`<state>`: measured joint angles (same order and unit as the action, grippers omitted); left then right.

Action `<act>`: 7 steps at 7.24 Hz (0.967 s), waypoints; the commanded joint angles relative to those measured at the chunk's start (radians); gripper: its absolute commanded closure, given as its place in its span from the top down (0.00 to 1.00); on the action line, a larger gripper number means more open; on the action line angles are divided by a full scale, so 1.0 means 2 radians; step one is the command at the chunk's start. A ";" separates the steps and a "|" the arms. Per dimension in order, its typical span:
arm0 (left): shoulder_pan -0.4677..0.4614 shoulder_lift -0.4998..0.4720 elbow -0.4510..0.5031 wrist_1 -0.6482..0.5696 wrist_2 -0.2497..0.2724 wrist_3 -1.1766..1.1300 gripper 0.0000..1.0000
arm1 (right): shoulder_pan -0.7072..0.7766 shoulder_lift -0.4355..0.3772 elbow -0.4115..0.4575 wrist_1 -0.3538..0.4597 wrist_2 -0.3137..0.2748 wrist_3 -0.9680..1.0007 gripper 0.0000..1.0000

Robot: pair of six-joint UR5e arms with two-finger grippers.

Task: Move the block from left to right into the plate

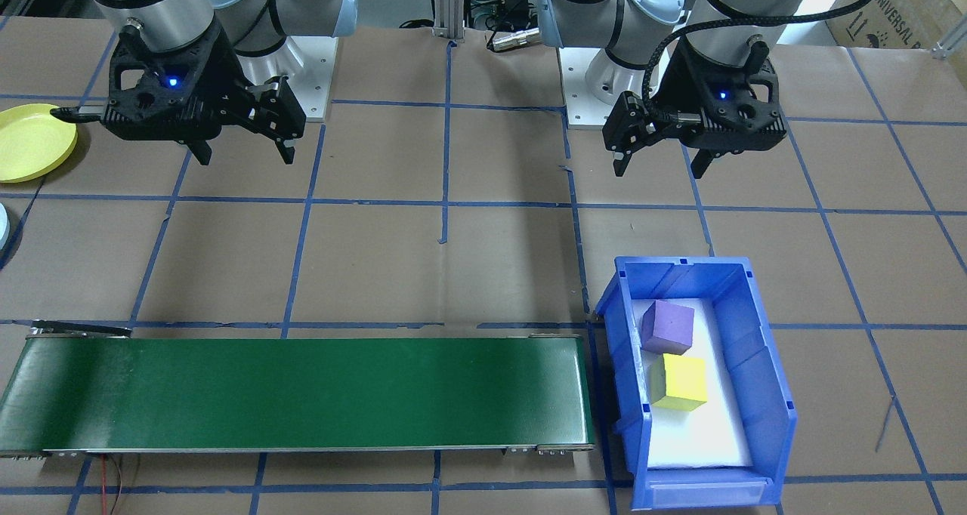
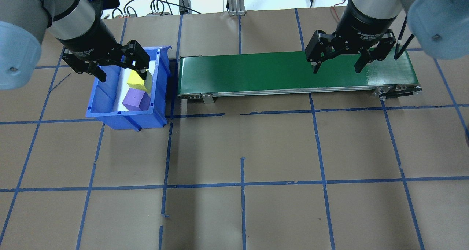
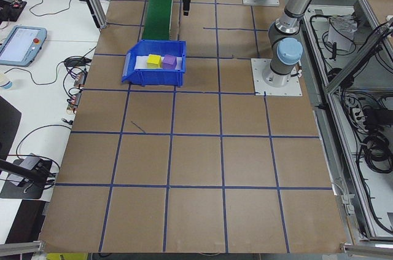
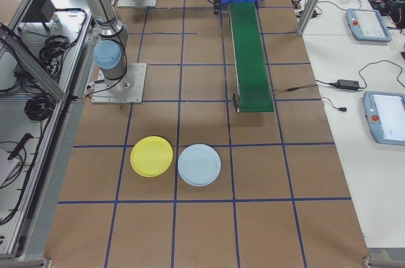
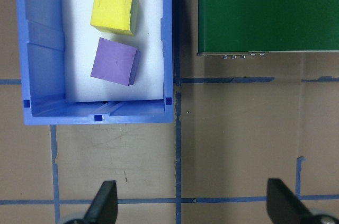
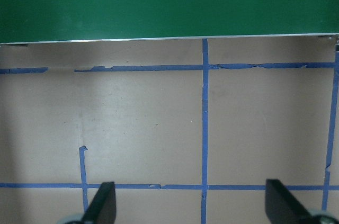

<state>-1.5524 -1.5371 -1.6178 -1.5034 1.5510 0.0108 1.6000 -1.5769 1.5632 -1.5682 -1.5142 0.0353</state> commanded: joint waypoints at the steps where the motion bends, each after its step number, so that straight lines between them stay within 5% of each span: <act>1: 0.000 0.000 -0.001 0.002 -0.001 0.001 1.00 | 0.000 0.000 0.000 0.000 0.001 0.000 1.00; 4: 0.011 0.000 0.000 0.003 0.001 0.023 1.00 | 0.000 0.000 0.000 -0.001 0.002 0.000 1.00; 7: 0.085 -0.011 -0.026 -0.001 -0.005 0.101 1.00 | 0.000 0.001 0.000 -0.001 0.002 0.000 1.00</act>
<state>-1.4379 -1.5466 -1.6392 -1.5025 1.5465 0.1470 1.5999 -1.5756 1.5631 -1.5697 -1.5110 0.0353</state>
